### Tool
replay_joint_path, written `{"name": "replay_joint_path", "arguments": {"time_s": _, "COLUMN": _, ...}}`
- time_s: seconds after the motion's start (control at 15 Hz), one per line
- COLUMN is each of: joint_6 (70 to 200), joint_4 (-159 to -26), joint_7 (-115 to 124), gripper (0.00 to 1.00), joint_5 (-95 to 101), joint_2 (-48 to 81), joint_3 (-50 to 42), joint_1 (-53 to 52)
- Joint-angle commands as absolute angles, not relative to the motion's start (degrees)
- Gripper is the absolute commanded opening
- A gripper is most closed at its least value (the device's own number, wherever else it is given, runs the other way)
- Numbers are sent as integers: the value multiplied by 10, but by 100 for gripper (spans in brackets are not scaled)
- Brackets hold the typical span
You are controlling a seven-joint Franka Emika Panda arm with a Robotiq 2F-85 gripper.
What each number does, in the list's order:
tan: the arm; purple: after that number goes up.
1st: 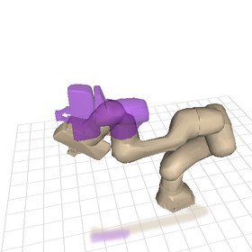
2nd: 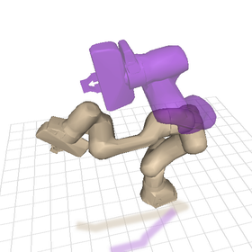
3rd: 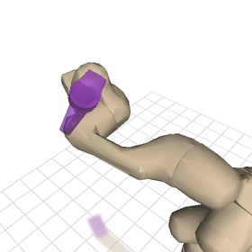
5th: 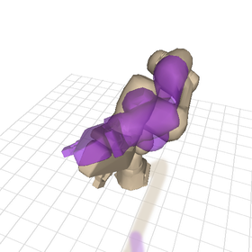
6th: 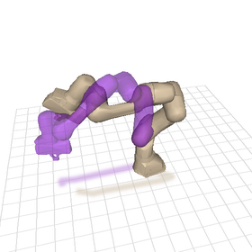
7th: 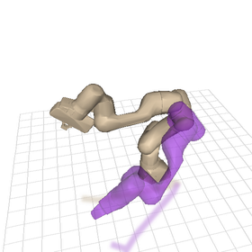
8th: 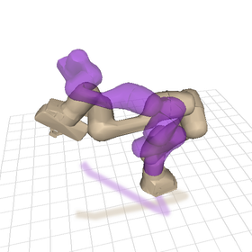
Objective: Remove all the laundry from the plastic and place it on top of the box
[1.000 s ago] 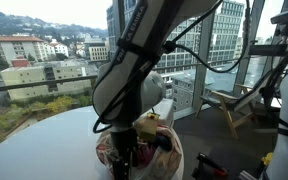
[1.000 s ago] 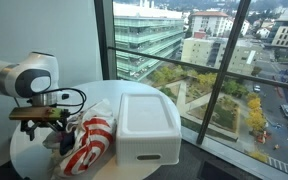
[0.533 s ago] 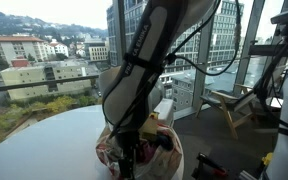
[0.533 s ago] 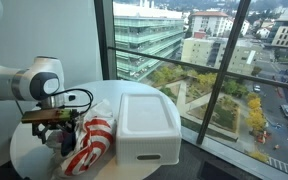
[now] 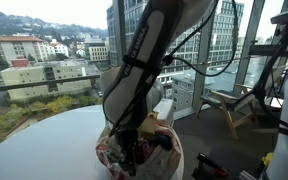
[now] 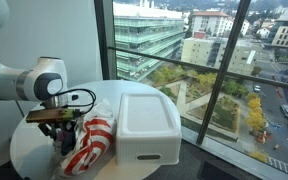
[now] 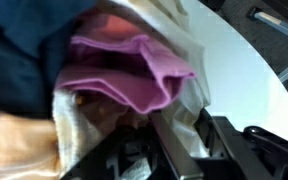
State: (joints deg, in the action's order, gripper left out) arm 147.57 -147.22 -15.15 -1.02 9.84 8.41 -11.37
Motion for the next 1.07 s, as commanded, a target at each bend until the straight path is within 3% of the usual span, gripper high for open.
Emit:
{"name": "replay_joint_path", "arguments": {"time_s": 0.0, "joint_6": 1495, "joint_4": -1466, "joint_7": -160, "gripper": 9, "joint_5": -33, "joint_2": 103, "joint_3": 102, "joint_1": -95}}
{"name": "replay_joint_path", "arguments": {"time_s": 0.2, "joint_6": 1502, "joint_4": -1458, "joint_7": -229, "gripper": 0, "joint_5": -140, "joint_2": 107, "joint_3": 138, "joint_1": -75}}
{"name": "replay_joint_path", "arguments": {"time_s": 0.6, "joint_6": 1504, "joint_4": -1420, "joint_7": -348, "gripper": 2, "joint_5": -299, "joint_2": 109, "joint_3": 191, "joint_1": -58}}
{"name": "replay_joint_path", "arguments": {"time_s": 1.0, "joint_6": 1533, "joint_4": -1375, "joint_7": -383, "gripper": 0, "joint_5": -299, "joint_2": 118, "joint_3": 217, "joint_1": -83}}
